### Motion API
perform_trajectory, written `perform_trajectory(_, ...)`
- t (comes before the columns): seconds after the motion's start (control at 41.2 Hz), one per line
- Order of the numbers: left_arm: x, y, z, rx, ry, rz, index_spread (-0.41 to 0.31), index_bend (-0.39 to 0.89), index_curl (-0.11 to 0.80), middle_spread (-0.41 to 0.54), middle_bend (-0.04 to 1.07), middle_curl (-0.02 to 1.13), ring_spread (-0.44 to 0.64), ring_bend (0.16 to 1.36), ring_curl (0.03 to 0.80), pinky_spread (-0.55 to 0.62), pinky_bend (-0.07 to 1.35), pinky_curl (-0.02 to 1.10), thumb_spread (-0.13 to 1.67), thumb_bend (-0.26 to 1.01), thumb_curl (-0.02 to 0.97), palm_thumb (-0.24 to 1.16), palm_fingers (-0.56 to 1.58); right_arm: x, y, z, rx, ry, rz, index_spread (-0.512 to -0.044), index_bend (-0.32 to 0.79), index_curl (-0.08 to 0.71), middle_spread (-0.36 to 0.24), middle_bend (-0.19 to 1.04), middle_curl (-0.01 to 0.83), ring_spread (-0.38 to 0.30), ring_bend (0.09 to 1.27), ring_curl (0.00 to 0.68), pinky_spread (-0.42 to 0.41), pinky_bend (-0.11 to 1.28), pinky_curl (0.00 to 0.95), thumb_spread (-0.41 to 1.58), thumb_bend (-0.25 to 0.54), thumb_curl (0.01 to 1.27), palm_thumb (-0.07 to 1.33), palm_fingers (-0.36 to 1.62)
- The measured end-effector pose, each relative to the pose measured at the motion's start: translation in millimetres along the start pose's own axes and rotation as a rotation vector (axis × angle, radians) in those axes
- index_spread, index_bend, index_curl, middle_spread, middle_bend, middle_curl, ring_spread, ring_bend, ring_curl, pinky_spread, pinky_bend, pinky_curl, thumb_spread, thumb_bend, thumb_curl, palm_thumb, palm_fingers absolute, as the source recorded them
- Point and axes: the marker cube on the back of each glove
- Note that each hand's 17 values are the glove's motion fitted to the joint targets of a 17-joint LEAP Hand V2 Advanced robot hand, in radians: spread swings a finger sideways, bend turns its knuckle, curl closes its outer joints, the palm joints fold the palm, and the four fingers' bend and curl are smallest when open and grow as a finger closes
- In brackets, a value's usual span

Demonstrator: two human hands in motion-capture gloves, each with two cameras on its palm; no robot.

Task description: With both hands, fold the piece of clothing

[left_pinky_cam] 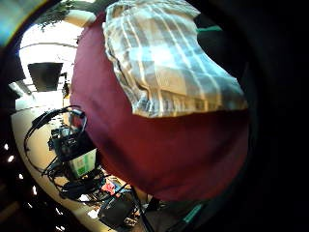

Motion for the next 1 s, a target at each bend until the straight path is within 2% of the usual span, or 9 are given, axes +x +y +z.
perform_trajectory(0.097,-5.4,-0.8,17.7,-0.067,0.049,-0.005,-0.071,0.12,0.174,-0.013,0.2,0.3,0.1,0.56,0.285,0.21,0.49,0.25,1.02,0.12,0.241,0.5,0.41,2.0,10.9,-5.1,0.005,-0.005,-0.003,-0.303,0.13,0.136,0.102,0.15,0.127,0.171,0.45,0.208,0.18,0.88,0.336,0.95,0.17,0.26,0.67,0.03)
perform_trajectory(0.17,-11.0,2.3,24.5,-0.064,0.064,-0.032,-0.085,0.18,0.201,-0.031,0.22,0.31,0.09,0.55,0.286,0.21,0.46,0.25,1.07,0.1,0.243,0.5,0.46,2.3,6.0,-2.6,0.016,-0.043,-0.042,-0.318,0.2,0.17,0.041,0.16,0.139,0.091,0.53,0.225,0.117,0.82,0.313,0.98,0.2,0.29,0.76,0.23)
perform_trajectory(0.364,-14.2,-19.8,18.0,0.238,0.002,-0.048,-0.162,0.31,0.302,-0.135,0.24,0.34,-0.03,0.49,0.278,0.16,0.33,0.23,1.14,0.07,0.258,0.51,0.71,6.1,-1.6,-4.1,0.131,-0.011,-0.043,-0.344,0.3,0.266,-0.117,0.22,0.209,-0.068,0.52,0.253,0.025,0.65,0.287,1.05,0.196,0.32,0.84,0.52)
perform_trajectory(0.486,-22.3,-37.4,12.1,0.403,-0.068,-0.069,-0.206,0.33,0.342,-0.185,0.26,0.37,-0.11,0.48,0.296,0.11,0.26,0.24,1.17,0.08,0.273,0.57,0.84,11.4,0.5,-11.4,0.233,0.065,-0.016,-0.333,0.34,0.312,-0.157,0.2,0.239,-0.146,0.49,0.263,-0.05,0.61,0.284,1.08,0.184,0.33,0.87,0.76)
perform_trajectory(0.583,-16.6,-41.3,25.0,0.342,-0.01,-0.047,-0.23,0.32,0.359,-0.217,0.25,0.37,-0.17,0.47,0.297,0.07,0.21,0.24,1.17,0.07,0.283,0.6,0.89,12.2,-3.1,-10.2,0.241,0.099,-0.022,-0.318,0.34,0.341,-0.17,0.2,0.267,-0.193,0.5,0.286,-0.104,0.57,0.289,1.08,0.174,0.35,0.9,0.94)
perform_trajectory(0.631,-12.9,-37.0,28.4,0.27,0.025,-0.029,-0.252,0.3,0.366,-0.252,0.33,0.41,-0.22,0.49,0.316,0.04,0.17,0.24,1.17,0.07,0.29,0.62,1.05,10.2,-11.9,-1.7,0.199,0.1,-0.064,-0.31,0.29,0.335,-0.177,0.24,0.29,-0.226,0.52,0.296,-0.151,0.55,0.286,1.08,0.177,0.36,0.93,1.07)
perform_trajectory(0.777,-18.1,-11.6,12.9,0.079,-0.041,0.044,-0.282,0.27,0.389,-0.295,0.38,0.44,-0.3,0.51,0.345,-0.01,0.13,0.23,1.17,0.05,0.301,0.65,1.12,9.6,7.0,-4.9,0.083,0.156,-0.165,-0.3,0.19,0.358,-0.204,0.25,0.334,-0.282,0.55,0.34,-0.252,0.55,0.321,1.08,0.179,0.37,0.99,1.23)
perform_trajectory(0.874,-25.9,20.0,-11.7,-0.016,-0.076,0.11,-0.294,0.27,0.406,-0.309,0.4,0.46,-0.32,0.52,0.359,-0.02,0.12,0.22,1.17,0.04,0.306,0.66,1.13,12.9,36.0,-22.2,0.004,0.146,-0.251,-0.298,0.16,0.359,-0.22,0.27,0.356,-0.302,0.57,0.357,-0.284,0.55,0.331,1.07,0.162,0.37,1.01,1.26)
perform_trajectory(0.996,-40.5,52.4,-52.0,-0.031,-0.027,0.146,-0.302,0.25,0.42,-0.32,0.41,0.47,-0.34,0.53,0.372,-0.04,0.13,0.22,1.17,0.02,0.311,0.67,1.13,18.5,58.1,-68.6,-0.015,-0.023,-0.366,-0.297,0.14,0.356,-0.232,0.29,0.379,-0.304,0.59,0.374,-0.304,0.55,0.342,1.06,0.134,0.37,1.01,1.28)
